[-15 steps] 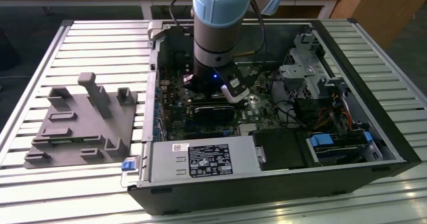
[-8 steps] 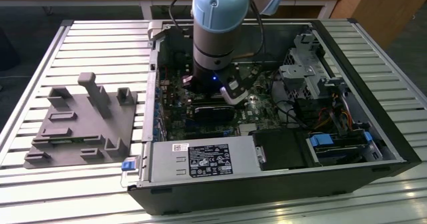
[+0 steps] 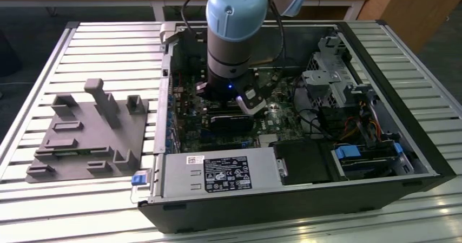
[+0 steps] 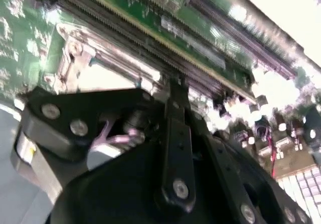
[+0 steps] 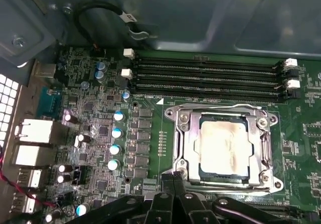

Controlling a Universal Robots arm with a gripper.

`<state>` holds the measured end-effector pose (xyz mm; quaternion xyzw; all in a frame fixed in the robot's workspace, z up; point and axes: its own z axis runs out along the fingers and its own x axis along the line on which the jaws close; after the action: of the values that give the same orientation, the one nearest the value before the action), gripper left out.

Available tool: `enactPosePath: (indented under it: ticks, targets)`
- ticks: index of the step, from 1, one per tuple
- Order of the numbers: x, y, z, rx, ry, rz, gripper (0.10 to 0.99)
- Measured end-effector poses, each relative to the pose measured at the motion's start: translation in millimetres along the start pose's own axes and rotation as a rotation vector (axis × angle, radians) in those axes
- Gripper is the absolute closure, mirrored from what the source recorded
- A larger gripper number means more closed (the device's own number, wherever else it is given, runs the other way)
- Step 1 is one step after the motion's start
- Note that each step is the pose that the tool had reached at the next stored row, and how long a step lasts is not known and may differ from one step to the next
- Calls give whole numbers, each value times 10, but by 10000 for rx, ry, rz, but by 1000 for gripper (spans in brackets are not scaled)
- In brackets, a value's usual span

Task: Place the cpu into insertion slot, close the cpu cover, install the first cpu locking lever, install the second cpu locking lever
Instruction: 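Install the second cpu locking lever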

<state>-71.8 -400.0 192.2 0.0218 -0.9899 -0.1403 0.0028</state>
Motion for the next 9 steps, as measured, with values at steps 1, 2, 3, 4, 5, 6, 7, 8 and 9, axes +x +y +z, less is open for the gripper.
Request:
enactPosePath:
  ticks: [1,2,3,4,5,6,7,8,9]
  targets:
    - [1,-1,2,-27,-1,1,980]
    - [2,-2,6,-50,-1,0,980]
    - [6,-3,10,-67,-2,1,980]
    - [12,-4,13,-77,-2,1,980]
    - [19,-5,18,-83,-3,0,980]
    - [24,-6,23,-86,-2,0,980]
    - [28,-6,25,-91,-1,1,980]
    - [28,-6,25,-99,-1,0,980]
    - [29,-6,25,-105,-1,0,980]
